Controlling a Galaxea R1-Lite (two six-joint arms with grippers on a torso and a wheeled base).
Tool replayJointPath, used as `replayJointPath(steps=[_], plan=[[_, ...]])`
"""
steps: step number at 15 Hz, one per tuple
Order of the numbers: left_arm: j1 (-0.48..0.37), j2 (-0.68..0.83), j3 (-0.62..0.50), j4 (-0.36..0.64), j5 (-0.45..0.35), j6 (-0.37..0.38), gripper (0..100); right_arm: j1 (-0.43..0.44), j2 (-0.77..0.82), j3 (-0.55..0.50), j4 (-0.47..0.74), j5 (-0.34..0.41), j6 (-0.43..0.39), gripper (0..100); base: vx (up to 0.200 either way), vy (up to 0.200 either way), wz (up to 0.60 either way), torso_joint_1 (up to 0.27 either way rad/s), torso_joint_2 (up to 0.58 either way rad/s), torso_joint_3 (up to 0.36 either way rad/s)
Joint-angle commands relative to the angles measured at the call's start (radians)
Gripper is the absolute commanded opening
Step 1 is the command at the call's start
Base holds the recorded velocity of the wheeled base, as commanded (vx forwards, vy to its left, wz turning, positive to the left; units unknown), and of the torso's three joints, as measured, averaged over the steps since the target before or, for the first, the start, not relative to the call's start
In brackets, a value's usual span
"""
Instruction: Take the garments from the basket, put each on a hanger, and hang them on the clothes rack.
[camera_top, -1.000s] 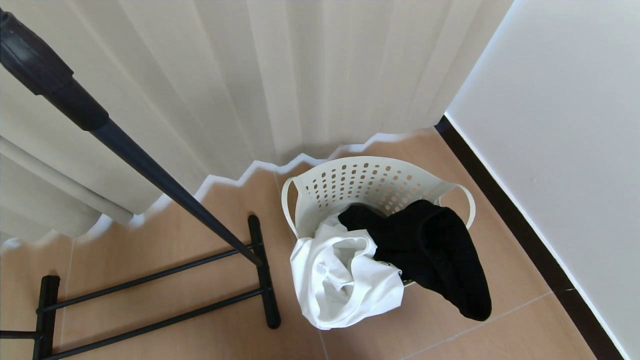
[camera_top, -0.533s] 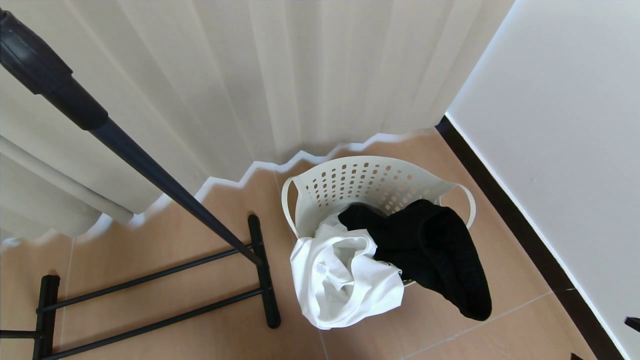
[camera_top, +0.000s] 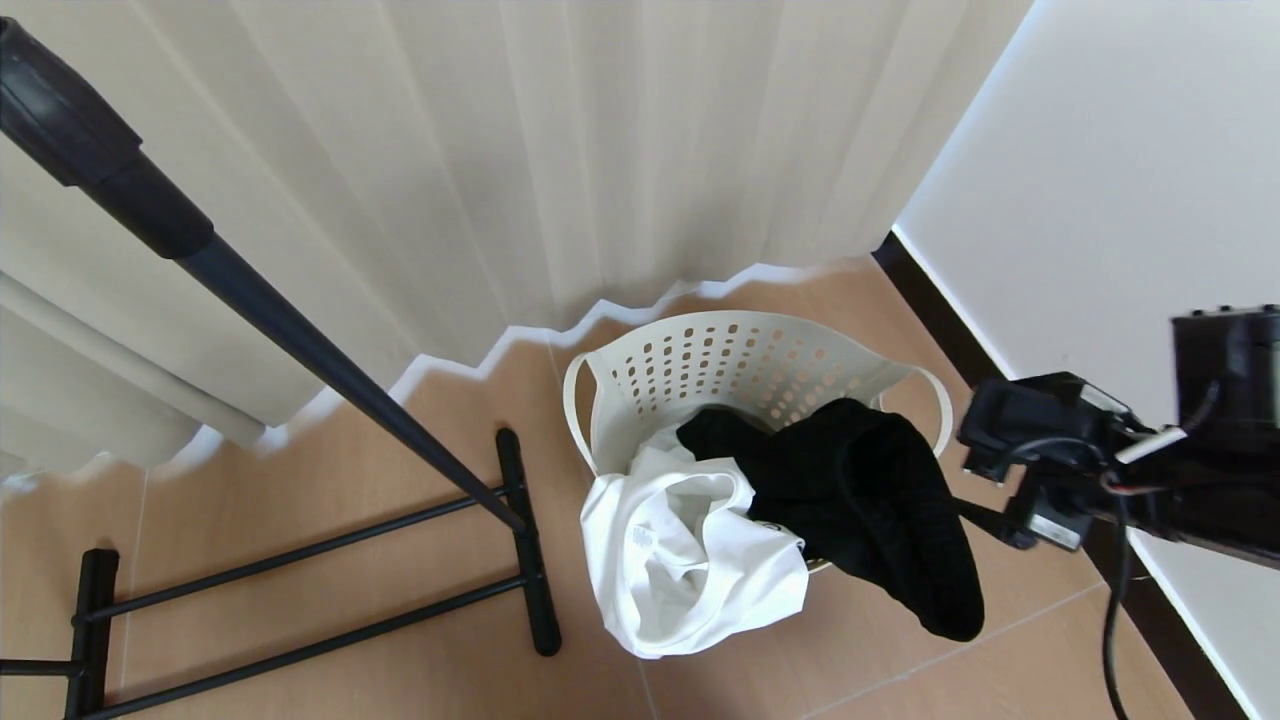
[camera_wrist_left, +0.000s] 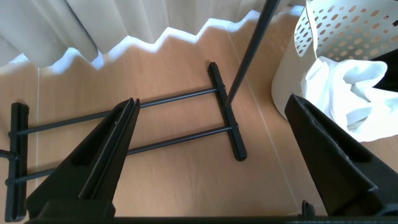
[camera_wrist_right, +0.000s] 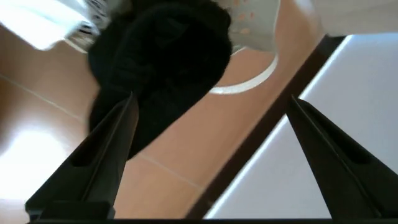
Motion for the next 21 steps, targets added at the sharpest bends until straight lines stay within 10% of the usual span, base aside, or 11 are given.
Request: replayJointPath(steps=[1,14,15,18,21], plan=[[0.000,0.000,0.000,0.000,0.000,-0.001,100,0.024,0.314,-0.156,-0.121,-0.095,-0.127,100,0.000,0.000,0.00,0.000,0.00,0.000],[0.000,0.000,0.000,0.000,0.000,-0.001,100,-0.007,0.499,-0.349,-0.194,-0.213,-0.038,100,0.000,0.000,0.00,0.000,0.00,0.000],[0.000,0.000,0.000,0.000,0.000,-0.001,100,-0.007,0.495,-0.347,-0.194,-0.215,-0.022,0,0.000,0.000,0.00,0.000,0.00,0.000],[0.000,0.000,0.000,0.000,0.000,-0.002,100,-0.009,0.411,-0.295,-0.188,-0.207,0.152,0,0.000,0.000,0.00,0.000,0.00,0.000],[0.000,0.000,0.000,0.000,0.000,-0.001,100,0.045,0.164,-0.154,-0.185,-0.190,0.534,0,0.000,0.000,0.00,0.000,0.00,0.000]])
